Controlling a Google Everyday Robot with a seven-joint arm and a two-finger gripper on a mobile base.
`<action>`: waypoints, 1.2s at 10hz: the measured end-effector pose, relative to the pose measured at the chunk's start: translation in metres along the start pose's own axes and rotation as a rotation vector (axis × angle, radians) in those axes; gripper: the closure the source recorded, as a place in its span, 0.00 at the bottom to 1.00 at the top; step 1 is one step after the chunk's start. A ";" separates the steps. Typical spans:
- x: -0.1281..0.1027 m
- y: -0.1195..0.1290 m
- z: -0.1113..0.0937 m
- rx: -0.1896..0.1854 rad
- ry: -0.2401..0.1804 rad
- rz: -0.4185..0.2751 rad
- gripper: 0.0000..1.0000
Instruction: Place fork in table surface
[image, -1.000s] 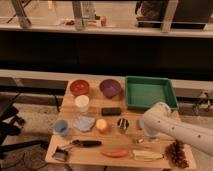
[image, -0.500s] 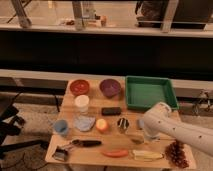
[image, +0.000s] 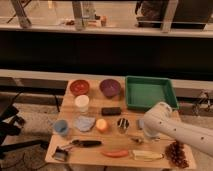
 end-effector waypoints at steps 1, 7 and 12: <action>0.000 0.000 -0.002 0.005 0.001 0.000 1.00; 0.000 -0.001 -0.021 0.048 0.012 0.000 1.00; -0.002 -0.001 -0.035 0.079 0.020 -0.006 1.00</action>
